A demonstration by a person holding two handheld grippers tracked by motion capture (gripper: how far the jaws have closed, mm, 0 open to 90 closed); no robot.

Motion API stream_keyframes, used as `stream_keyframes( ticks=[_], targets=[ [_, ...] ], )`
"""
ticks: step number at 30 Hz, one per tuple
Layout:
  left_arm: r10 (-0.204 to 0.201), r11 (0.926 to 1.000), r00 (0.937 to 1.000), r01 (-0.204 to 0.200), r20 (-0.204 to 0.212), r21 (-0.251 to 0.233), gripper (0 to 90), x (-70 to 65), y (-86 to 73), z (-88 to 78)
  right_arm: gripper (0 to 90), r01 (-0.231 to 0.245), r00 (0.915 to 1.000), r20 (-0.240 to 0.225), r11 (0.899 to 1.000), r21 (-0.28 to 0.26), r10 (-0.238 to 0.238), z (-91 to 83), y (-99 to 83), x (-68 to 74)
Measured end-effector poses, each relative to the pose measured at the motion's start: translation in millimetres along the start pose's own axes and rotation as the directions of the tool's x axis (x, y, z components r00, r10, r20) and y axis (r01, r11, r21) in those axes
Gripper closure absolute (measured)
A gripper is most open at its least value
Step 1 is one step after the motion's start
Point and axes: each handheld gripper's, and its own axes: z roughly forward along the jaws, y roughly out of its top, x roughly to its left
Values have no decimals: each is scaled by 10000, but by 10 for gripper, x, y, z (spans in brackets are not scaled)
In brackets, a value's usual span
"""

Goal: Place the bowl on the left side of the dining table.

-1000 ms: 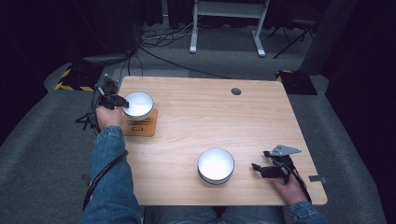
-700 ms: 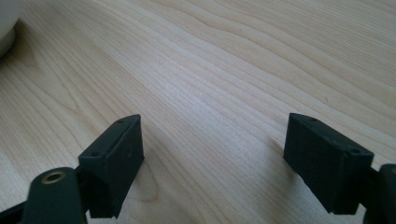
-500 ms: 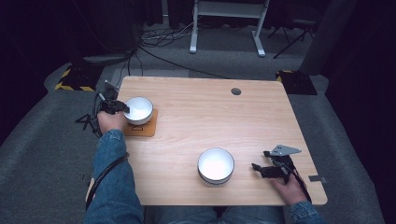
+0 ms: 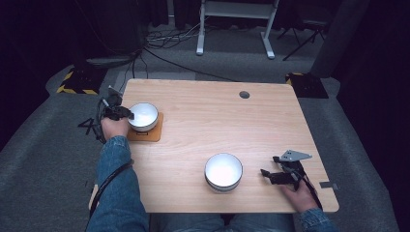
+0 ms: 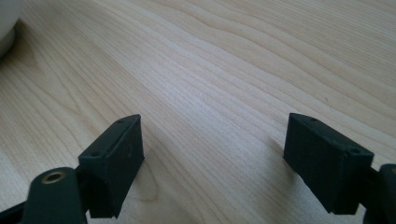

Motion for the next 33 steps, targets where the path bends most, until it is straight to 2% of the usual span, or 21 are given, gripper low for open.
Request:
stream_keyframes(
  ticks=[2,6,7,8,9,10,11,12,13,14,18,22,24,25,26,27,28,30,31,32,33],
  targets=[
    [-78,10000,9999,77,140,36,818,20,-10,11,201,1,10000,2,10000,1,-1,0,0,0],
    [-228,9996,9996,226,-146,-178,814,54,-26,-15,201,-2,10000,1,10000,0,2,0,0,0],
    [-319,9991,9994,314,-141,-289,739,65,-27,-39,201,2,10000,2,10000,3,-2,0,0,0],
    [-441,9975,9987,427,-245,-563,739,73,-28,-58,201,2,10000,2,10000,3,-2,0,0,0],
    [-676,9948,9977,671,-47,-762,650,80,-21,-79,200,0,10000,3,10000,3,0,0,0,1],
    [-633,9957,9980,631,-6,-675,569,88,-15,-95,200,-6,10000,5,10000,4,6,0,0,1],
    [-656,9951,9977,643,-150,-757,539,72,-10,-108,200,0,10000,7,10000,5,0,0,0,1],
    [-511,9956,9981,482,-346,-805,539,54,-5,-131,200,0,10000,7,10000,5,0,0,0,1],
    [-350,9939,9985,304,-416,-1059,522,25,-1,-184,200,2,10000,9,10000,5,-2,0,0,1],
    [-350,9939,9985,304,-416,-1059,509,25,-1,-184,200,2,10000,9,10000,5,-2,0,0,1],
    [134,9910,9989,-193,-454,-1321,478,-43,16,-297,200,3,10000,8,10000,4,-3,0,0,1],
    [656,9845,9969,-717,-427,-1602,456,-159,39,-407,200,1,10000,7,10000,3,-1,0,0,0],
    [1018,9791,9935,-1091,-511,-1714,453,-228,48,-462,200,4,10000,6,10000,4,-4,0,0,0],
    [1013,9774,9943,-1059,-346,-1831,453,-279,50,-492,200,0,10000,6,10000,4,0,0,0,0],
    [1116,9736,9932,-1160,-335,-1965,453,-324,50,-523,200,0,10000,6,10000,4,0,0,0,0],
    [1422,9680,9890,-1475,-409,-2028,451,-366,48,-564,200,0,10000,5,10000,2,0,0,0,0],
    [1505,9654,9879,-1552,-385,-2096,450,-405,42,-598,200,-3,10000,5,10000,4,3,0,0,0],
    [1928,9565,9810,-1926,-207,-2189,448,-478,22,-681,200,-6,10000,2,10000,3,6,0,0,0],
    [1928,9565,9810,-1926,-207,-2189,448,-478,22,-681,200,-6,10000,2,10000,3,6,0,0,0],
    [2036,9534,9790,-2004,-93,-2257,448,-515,6,-713,200,-4,10000,2,10000,3,4,0,0,0],
    [2255,9483,9742,-2183,49,-2305,448,-567,-23,-761,200,-5,10000,2,10000,3,5,0,0,0]
  ],
)
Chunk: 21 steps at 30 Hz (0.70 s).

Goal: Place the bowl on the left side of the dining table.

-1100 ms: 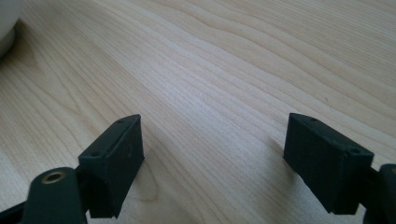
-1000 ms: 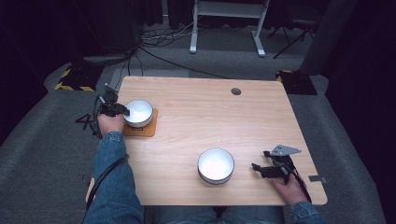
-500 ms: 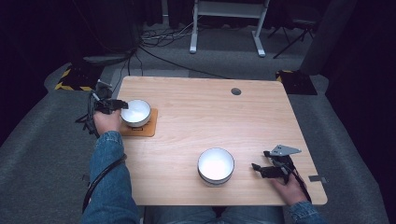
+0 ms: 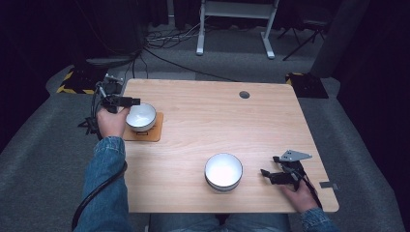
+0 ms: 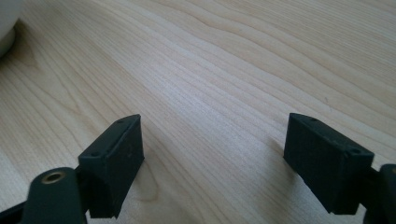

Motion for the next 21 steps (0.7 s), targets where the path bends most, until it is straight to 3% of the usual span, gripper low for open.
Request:
stream_keyframes(
  ticks=[4,5,9,11,15,18,21],
  targets=[
    [409,9991,9990,-408,157,-106,448,-95,-15,-94,200,6,10000,0,10000,0,-6,0,0,0],
    [703,9974,9971,-698,303,-159,448,-165,-34,-159,200,2,10000,1,10000,0,-2,0,0,0],
    [1087,9939,9927,-1075,520,-260,446,-270,-67,-266,200,4,10000,0,10000,1,-4,0,0,0],
    [1457,9890,9858,-1430,829,-380,445,-376,-114,-358,200,3,10000,-1,10000,1,-3,0,0,0],
    [1750,9844,9795,-1719,996,-388,444,-471,-166,-435,200,3,10000,-4,10000,-3,-3,1,0,-1],
    [2087,9779,9698,-2055,1263,-379,438,-564,-233,-520,200,2,10000,-6,10000,-2,-2,1,0,-1],
    [2262,9740,9642,-2224,1385,-424,435,-604,-272,-562,200,-2,10000,-3,10000,0,2,0,0,0]
  ],
)
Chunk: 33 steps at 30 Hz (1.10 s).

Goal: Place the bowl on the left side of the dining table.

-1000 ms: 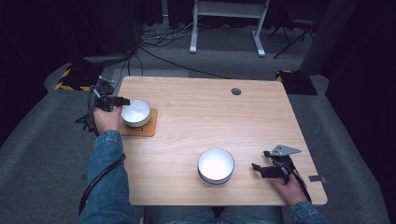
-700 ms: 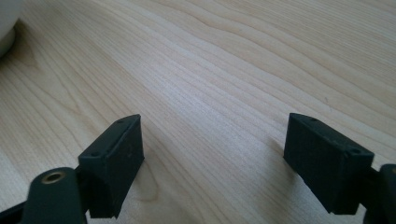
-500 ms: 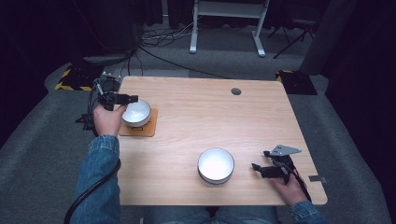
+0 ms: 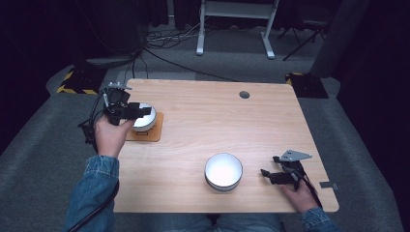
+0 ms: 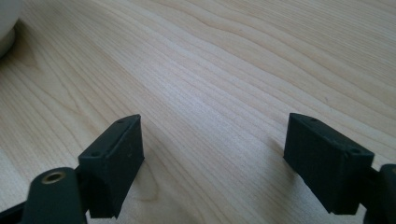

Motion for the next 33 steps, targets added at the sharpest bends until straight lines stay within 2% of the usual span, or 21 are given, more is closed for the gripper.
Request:
stream_keyframes(
  ticks=[5,6,8,9,10,13,14,15,16,17,18,20,23,25,27,30,31,32,33],
  targets=[
    [569,9984,9971,-569,501,-9,431,-142,-96,-106,200,8,10000,1,10000,2,-8,0,0,0],
    [676,9977,9965,-676,495,-8,431,-166,-110,-117,200,8,10000,1,10000,2,-8,0,0,0],
    [1000,9949,9930,-1005,623,44,428,-233,-147,-147,200,6,10000,-1,10000,-1,-6,0,0,0],
    [1281,9916,9889,-1291,756,84,426,-299,-188,-172,200,5,10000,2,10000,3,-5,0,0,0],
    [1476,9889,9863,-1483,740,52,426,-322,-206,-185,200,5,10000,2,10000,1,-5,0,0,0],
    [1603,9868,9829,-1619,905,104,418,-367,-261,-204,200,6,10000,1,10000,1,-6,0,0,0],
    [1756,9840,9803,-1775,901,135,418,-376,-280,-214,200,6,10000,1,10000,1,-6,0,0,0],
    [1720,9848,9811,-1733,891,77,417,-405,-325,-216,200,2,10000,2,10000,1,-2,0,0,0],
    [1929,9811,9781,-1937,777,33,417,-406,-362,-230,200,5,10000,1,10000,-1,-5,0,0,0],
    [1890,9819,9764,-1891,1043,-85,417,-415,-450,-247,200,6,10000,2,10000,1,-6,0,0,0],
    [1775,9841,9773,-1765,1160,-185,417,-420,-496,-253,200,8,10000,2,10000,2,-8,0,0,0],
    [1798,9837,9763,-1782,1206,-240,414,-416,-536,-260,200,7,10000,1,10000,2,-7,0,0,0],
    [1718,9851,9759,-1696,1348,-278,414,-448,-687,-275,200,6,10000,3,10000,0,-6,0,0,1],
    [1684,9857,9756,-1660,1408,-285,411,-456,-718,-279,200,6,10000,8,10000,2,-6,0,0,1],
    [1794,9837,9726,-1761,1479,-351,408,-457,-774,-298,200,10,10000,7,10000,2,-10,0,0,1],
    [1654,9852,9715,-1549,1698,-733,400,-455,-865,-322,200,10,10000,7,10000,1,-10,0,0,1],
    [1607,9850,9659,-1439,2032,-949,399,-444,-893,-316,200,11,10000,7,10000,3,-11,0,0,1],
    [1457,9872,9561,-1237,2541,-1006,390,-426,-908,-303,200,8,10000,5,10000,3,-8,-1,0,1],
    [1361,9889,9523,-1141,2730,-949,379,-415,-922,-297,200,10,10000,6,10000,4,-10,-1,0,1]
  ],
)
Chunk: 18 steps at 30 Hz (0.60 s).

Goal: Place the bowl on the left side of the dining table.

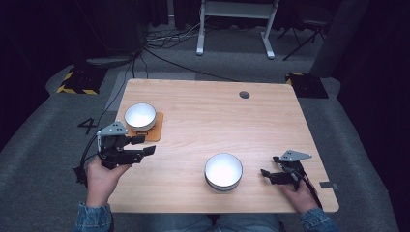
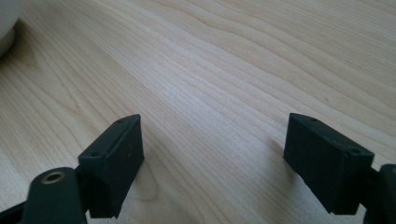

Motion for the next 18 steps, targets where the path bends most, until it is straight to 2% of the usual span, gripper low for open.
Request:
stream_keyframes(
  ticks=[2,3,5,6,9,12,17,18],
  targets=[
    [58,10000,9995,-61,-307,-66,376,-6,-46,0,200,1,10000,2,10000,-4,-1,0,0,0],
    [36,10000,9995,-38,-298,-54,376,-2,-59,5,200,5,10000,3,10000,-3,-5,0,0,0],
    [16,9997,9991,-6,-422,238,369,-6,-125,54,200,10,10000,5,10000,-3,-10,0,0,0],
    [16,9997,9991,-6,-422,238,364,-6,-125,54,200,6,10000,3,10000,-2,-6,0,0,0],
    [229,9976,9979,-188,-608,671,356,-20,-218,135,200,6,10000,3,10000,-2,-6,0,0,0],
    [381,9945,9974,-318,-618,995,349,-43,-301,211,200,3,10000,3,10000,-3,-3,0,0,0],
    [624,9915,9966,-557,-536,1179,349,-74,-419,356,200,4,10000,3,10000,-2,-4,0,0,0],
    [660,9876,9968,-589,-445,1458,347,-82,-457,432,200,7,10000,5,10000,-3,-7,0,0,0]
  ],
)
